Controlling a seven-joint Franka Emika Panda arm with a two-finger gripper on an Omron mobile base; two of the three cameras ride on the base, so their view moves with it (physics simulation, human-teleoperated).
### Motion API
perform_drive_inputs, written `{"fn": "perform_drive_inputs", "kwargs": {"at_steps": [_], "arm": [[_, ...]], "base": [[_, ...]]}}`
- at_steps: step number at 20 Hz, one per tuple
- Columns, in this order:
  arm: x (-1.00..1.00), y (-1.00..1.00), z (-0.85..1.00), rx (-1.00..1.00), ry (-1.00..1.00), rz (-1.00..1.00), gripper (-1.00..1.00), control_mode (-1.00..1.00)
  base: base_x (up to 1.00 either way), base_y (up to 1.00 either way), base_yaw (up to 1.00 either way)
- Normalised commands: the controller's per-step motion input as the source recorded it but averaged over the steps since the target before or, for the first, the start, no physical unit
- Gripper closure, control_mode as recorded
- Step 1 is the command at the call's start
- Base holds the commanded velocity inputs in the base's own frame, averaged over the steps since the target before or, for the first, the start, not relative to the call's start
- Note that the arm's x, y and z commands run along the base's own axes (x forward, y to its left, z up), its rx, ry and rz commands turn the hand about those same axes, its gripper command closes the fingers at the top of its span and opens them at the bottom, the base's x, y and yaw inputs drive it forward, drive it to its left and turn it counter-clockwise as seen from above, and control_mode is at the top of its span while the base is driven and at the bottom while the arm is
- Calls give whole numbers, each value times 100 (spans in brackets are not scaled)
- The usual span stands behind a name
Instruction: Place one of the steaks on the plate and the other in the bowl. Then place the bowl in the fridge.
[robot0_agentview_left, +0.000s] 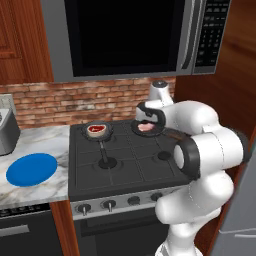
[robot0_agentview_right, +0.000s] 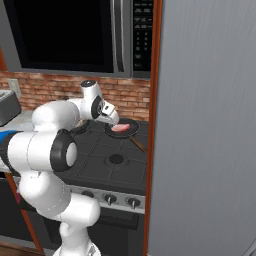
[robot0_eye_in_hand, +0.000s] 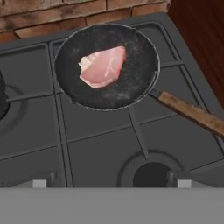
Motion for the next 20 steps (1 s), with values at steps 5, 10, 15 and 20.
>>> {"fn": "perform_drive_inputs", "kwargs": {"at_steps": [5,10,15,20], "arm": [[60,-7,-33,0,0,0,-100,-100],[56,-11,-38,-1,0,0,-100,-100],[60,-20,-28,0,0,0,-100,-100],[60,-32,-23,0,0,0,-100,-100]], "base": [[0,0,0],[0,0,0],[0,0,0],[0,0,0]]}}
